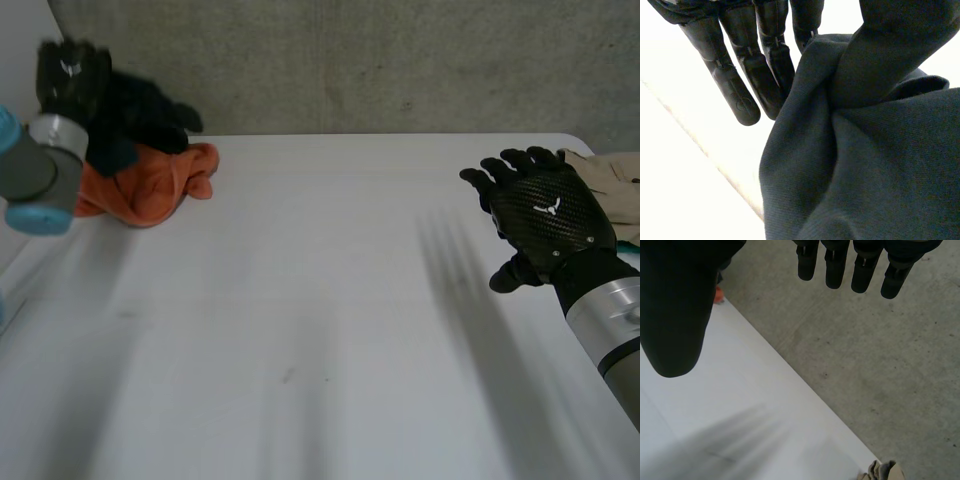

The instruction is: Fold the laundry.

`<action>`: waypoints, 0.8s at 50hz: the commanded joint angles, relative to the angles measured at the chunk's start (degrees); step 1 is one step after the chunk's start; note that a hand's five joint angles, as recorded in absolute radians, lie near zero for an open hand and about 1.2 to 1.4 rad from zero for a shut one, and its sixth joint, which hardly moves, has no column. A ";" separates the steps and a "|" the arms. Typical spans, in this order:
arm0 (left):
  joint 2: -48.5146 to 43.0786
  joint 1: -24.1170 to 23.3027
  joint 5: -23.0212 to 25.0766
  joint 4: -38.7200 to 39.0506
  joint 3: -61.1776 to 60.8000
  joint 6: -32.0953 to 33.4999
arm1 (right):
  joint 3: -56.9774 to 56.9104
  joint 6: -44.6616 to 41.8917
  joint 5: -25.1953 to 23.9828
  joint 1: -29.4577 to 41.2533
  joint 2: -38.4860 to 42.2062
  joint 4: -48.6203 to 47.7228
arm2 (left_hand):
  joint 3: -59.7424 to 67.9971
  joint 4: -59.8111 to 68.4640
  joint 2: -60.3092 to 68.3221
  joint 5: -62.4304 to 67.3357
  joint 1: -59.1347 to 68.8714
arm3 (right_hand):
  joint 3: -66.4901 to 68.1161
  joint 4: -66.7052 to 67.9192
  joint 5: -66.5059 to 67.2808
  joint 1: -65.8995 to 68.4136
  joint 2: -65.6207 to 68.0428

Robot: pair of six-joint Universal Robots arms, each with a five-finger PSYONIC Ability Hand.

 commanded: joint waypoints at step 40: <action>50.88 -33.02 2.89 -12.42 -63.50 -11.72 | -3.07 -0.71 -2.96 -5.98 1.68 29.08 | -55.75 -56.52 -55.14 -52.68 -49.35 | -2.03 -2.03 -2.82 -2.98 -2.13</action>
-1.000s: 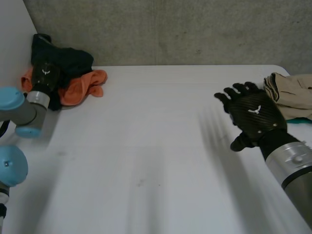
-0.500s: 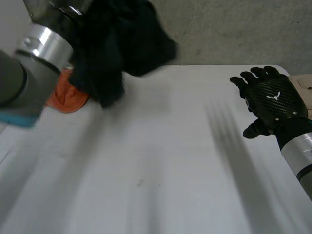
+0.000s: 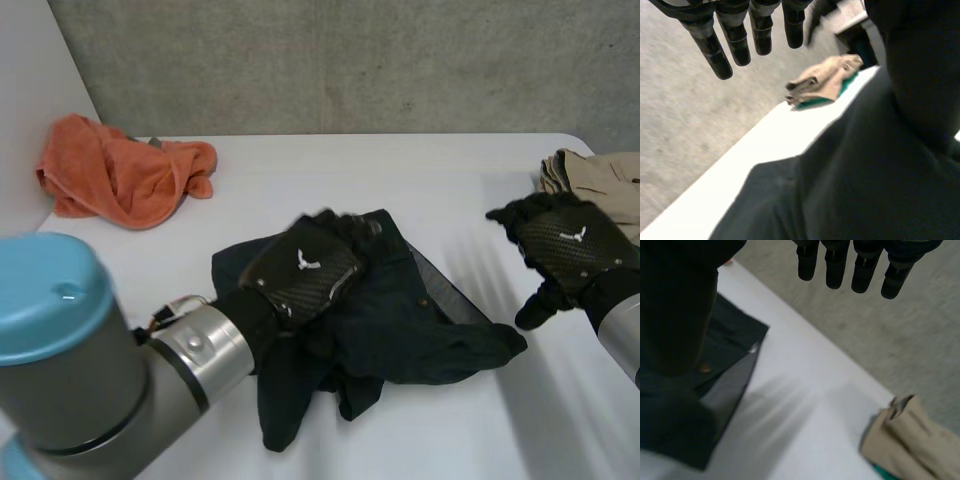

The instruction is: Fold the laundry.

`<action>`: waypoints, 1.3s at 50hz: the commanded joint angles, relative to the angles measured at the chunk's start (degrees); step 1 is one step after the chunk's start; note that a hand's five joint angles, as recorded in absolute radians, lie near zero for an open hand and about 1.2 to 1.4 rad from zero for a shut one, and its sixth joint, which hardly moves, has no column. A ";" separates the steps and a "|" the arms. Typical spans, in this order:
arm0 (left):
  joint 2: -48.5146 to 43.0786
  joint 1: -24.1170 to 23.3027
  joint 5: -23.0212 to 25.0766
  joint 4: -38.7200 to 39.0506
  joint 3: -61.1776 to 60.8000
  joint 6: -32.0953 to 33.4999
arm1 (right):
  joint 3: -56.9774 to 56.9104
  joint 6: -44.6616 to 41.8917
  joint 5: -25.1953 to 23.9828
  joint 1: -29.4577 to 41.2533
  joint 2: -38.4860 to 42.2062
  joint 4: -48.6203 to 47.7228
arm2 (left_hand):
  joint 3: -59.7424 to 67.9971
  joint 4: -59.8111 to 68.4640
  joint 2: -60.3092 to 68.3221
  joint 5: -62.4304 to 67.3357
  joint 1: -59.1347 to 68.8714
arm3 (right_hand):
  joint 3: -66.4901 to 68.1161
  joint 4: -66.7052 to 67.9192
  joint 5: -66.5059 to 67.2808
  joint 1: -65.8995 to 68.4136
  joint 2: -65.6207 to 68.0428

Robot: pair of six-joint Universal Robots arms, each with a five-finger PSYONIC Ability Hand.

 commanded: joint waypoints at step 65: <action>19.60 9.48 -11.92 -11.44 6.67 -14.48 | -27.44 -9.14 1.31 0.45 -4.75 22.52 | 67.20 67.80 67.28 66.99 68.51 | 67.97 67.97 67.18 67.02 67.87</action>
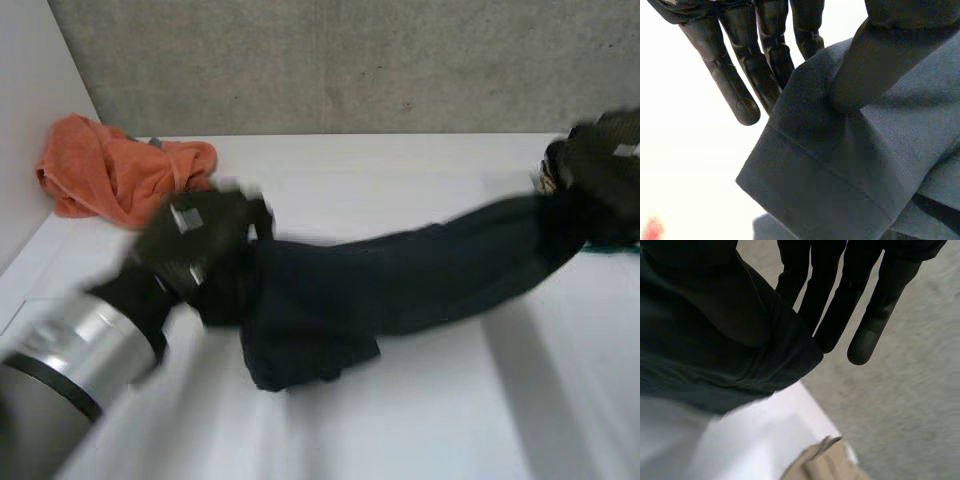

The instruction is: Fold the laundry.

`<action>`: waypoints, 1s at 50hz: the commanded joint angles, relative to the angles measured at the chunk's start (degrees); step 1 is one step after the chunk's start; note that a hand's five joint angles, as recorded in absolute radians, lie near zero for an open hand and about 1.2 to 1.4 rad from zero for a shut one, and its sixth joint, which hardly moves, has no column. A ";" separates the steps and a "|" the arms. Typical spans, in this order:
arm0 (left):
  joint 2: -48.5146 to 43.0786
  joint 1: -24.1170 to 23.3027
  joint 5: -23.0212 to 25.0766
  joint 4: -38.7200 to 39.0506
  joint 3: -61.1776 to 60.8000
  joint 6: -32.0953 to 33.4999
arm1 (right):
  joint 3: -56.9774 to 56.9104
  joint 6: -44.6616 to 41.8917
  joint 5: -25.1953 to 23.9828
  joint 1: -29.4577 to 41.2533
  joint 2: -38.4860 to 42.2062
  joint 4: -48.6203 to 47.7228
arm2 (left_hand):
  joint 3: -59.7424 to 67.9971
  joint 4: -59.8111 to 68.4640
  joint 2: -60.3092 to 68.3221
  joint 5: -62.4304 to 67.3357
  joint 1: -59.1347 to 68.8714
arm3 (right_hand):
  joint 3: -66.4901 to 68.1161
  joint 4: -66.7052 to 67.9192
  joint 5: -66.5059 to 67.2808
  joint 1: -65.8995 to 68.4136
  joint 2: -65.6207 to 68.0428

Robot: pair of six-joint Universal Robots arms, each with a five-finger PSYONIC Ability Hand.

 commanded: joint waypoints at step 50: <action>-42.59 5.42 1.14 19.87 11.29 23.93 | -20.45 9.78 15.93 14.70 53.80 -12.33 | -20.70 -21.15 -21.15 -19.96 -17.02 | 12.40 11.40 14.44 17.58 12.65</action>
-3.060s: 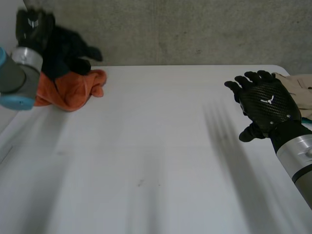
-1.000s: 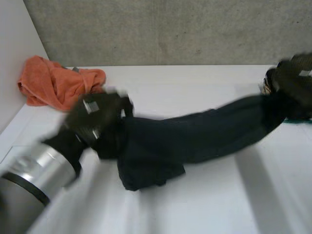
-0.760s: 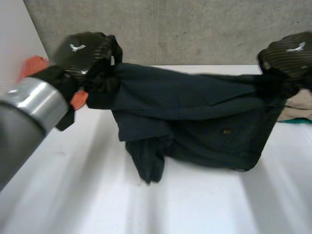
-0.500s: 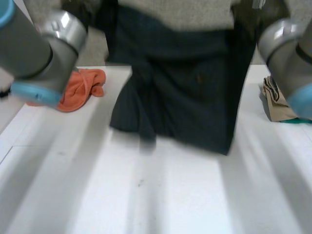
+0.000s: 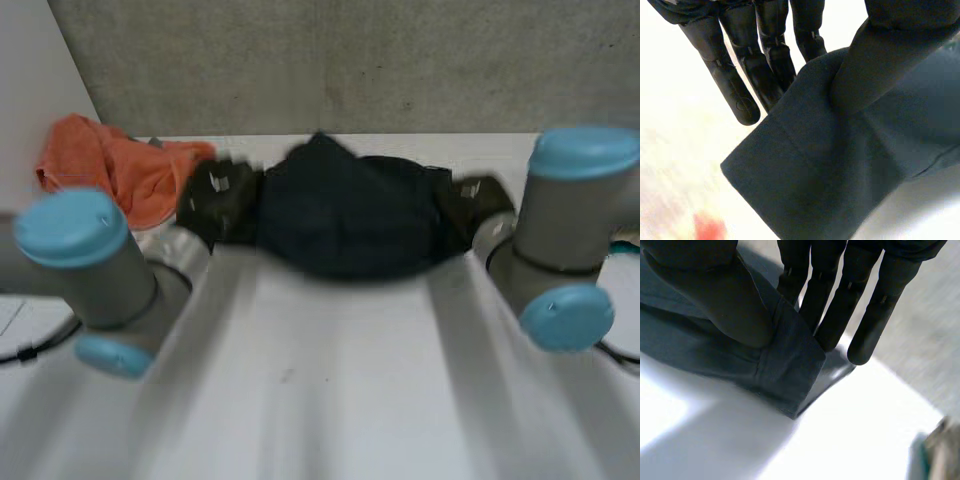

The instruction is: Fold the laundry.

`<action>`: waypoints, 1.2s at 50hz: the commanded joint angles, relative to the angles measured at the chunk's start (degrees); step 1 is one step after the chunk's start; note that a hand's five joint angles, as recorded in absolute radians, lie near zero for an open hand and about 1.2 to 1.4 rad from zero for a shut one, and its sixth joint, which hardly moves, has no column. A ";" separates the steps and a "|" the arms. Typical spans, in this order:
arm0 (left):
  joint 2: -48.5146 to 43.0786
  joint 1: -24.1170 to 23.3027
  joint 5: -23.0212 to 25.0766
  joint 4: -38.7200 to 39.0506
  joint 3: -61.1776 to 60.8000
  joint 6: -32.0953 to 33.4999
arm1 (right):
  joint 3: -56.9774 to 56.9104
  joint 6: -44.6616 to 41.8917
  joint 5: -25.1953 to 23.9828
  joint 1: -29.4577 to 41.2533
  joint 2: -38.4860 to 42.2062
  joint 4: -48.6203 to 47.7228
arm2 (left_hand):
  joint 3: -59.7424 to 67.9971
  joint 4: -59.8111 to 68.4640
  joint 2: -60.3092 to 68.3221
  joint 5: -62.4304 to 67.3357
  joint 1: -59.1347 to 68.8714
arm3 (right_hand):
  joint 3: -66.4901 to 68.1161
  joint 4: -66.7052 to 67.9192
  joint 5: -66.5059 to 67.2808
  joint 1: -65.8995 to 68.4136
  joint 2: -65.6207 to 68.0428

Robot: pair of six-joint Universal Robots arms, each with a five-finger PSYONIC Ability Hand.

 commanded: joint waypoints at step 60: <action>-1.96 8.98 5.48 -15.40 -4.78 2.05 | 19.83 -17.32 -14.02 -3.29 0.17 -20.73 | -23.73 -23.69 -23.79 -23.29 -21.20 | -22.93 -23.52 -21.19 -17.19 -22.26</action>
